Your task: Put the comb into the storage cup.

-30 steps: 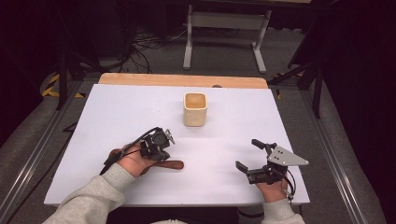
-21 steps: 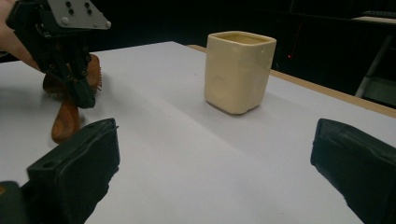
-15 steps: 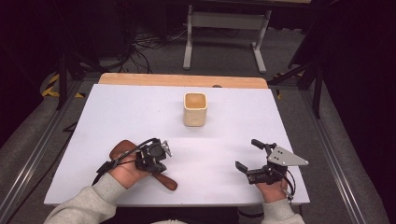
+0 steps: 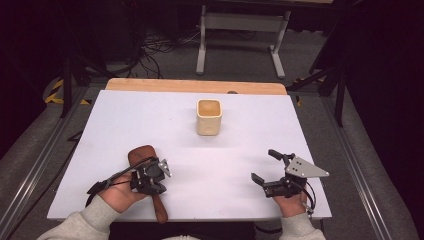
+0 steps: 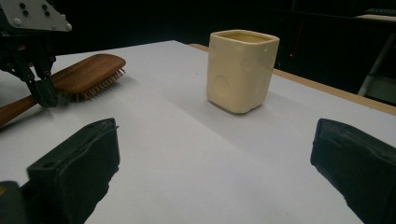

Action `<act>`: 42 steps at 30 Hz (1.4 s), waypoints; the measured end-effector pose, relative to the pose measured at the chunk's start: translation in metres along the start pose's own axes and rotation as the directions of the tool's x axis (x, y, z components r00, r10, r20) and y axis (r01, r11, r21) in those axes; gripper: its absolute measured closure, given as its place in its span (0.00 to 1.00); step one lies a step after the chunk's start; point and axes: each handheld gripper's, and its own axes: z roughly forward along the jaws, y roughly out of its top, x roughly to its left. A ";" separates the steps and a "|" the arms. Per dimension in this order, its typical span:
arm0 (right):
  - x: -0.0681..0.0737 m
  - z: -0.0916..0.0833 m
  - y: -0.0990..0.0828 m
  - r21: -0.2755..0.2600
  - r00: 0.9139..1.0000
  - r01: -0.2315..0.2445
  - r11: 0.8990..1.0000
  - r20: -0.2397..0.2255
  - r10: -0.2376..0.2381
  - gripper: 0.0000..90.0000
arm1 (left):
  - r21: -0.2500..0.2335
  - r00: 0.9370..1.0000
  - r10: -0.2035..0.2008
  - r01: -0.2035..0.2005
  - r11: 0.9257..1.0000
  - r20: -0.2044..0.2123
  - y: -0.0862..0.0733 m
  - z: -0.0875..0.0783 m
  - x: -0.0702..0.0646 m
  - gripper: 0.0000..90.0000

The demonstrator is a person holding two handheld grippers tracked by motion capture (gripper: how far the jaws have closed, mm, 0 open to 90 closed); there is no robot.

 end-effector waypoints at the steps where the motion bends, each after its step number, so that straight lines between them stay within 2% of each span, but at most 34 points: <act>1: 0.000 0.000 0.000 0.000 1.000 0.000 1.000 0.000 0.000 0.02 | 0.000 1.000 0.000 0.000 1.000 0.000 0.000 0.000 0.000 1.00; 4: 0.000 0.000 0.000 0.000 1.000 0.000 1.000 0.000 0.000 0.02 | 0.011 1.000 -0.018 0.018 1.000 0.001 -0.012 -0.003 -0.001 1.00; 11: 0.000 0.001 0.000 0.004 1.000 -0.001 1.000 -0.002 0.001 0.02 | 0.022 0.999 -0.044 0.045 0.999 -0.008 -0.027 -0.007 0.003 1.00; 12: 0.000 0.002 0.000 0.004 1.000 -0.002 1.000 -0.002 0.002 0.02 | 0.020 0.998 -0.060 0.061 0.998 -0.010 -0.032 -0.008 0.005 1.00; 16: 0.000 0.002 0.000 0.004 1.000 0.000 1.000 -0.002 0.000 0.02 | 0.032 0.997 -0.066 0.067 0.997 -0.025 -0.039 -0.009 0.007 1.00; 21: 0.000 0.002 0.000 0.006 1.000 0.000 1.000 -0.002 0.000 0.02 | 0.055 0.993 -0.094 0.098 0.994 -0.064 -0.051 -0.009 0.012 1.00; 26: 0.000 0.003 0.000 0.007 1.000 -0.005 1.000 -0.006 0.005 0.02 | 0.043 0.986 -0.132 0.137 0.990 -0.102 -0.064 -0.010 0.020 1.00; 29: 0.000 0.003 -0.001 0.009 1.000 -0.006 1.000 -0.007 0.006 0.02 | 0.033 0.986 -0.142 0.146 0.989 -0.092 -0.066 -0.012 0.020 0.99; 31: 0.000 0.004 -0.001 0.008 1.000 -0.006 1.000 -0.009 0.006 0.02 | 0.019 0.988 -0.137 0.139 0.990 -0.078 -0.067 -0.014 0.020 0.98; 32: 0.000 0.004 -0.001 0.009 1.000 -0.006 1.000 -0.011 0.006 0.02 | 0.005 0.990 -0.128 0.129 0.992 -0.067 -0.067 -0.018 0.018 0.96; 36: 0.000 0.004 -0.001 0.008 1.000 -0.007 1.000 -0.012 0.008 0.02 | -0.016 0.991 -0.126 0.125 0.992 -0.054 -0.068 -0.025 0.015 0.89; 37: 0.000 0.003 -0.001 0.008 1.000 -0.008 1.000 -0.012 0.008 0.02 | -0.023 0.991 -0.123 0.122 0.992 -0.052 -0.068 -0.027 0.014 0.85; 38: 0.000 0.003 -0.001 0.006 1.000 -0.008 1.000 -0.013 0.008 0.02 | -0.033 0.992 -0.121 0.119 0.992 -0.048 -0.069 -0.030 0.013 0.76; 39: 0.000 0.003 -0.001 0.006 1.000 -0.008 1.000 -0.013 0.008 0.02 | -0.036 0.991 -0.123 0.122 0.992 -0.048 -0.069 -0.032 0.013 0.76; 40: 0.000 0.003 -0.001 0.006 1.000 -0.008 1.000 -0.013 0.009 0.02 | -0.058 0.990 -0.134 0.131 0.990 -0.052 -0.070 -0.037 0.013 0.65; 42: 0.000 0.003 -0.001 0.005 1.000 -0.008 1.000 -0.012 0.008 0.02 | -0.076 0.988 -0.143 0.138 0.988 -0.065 -0.071 -0.039 0.012 0.62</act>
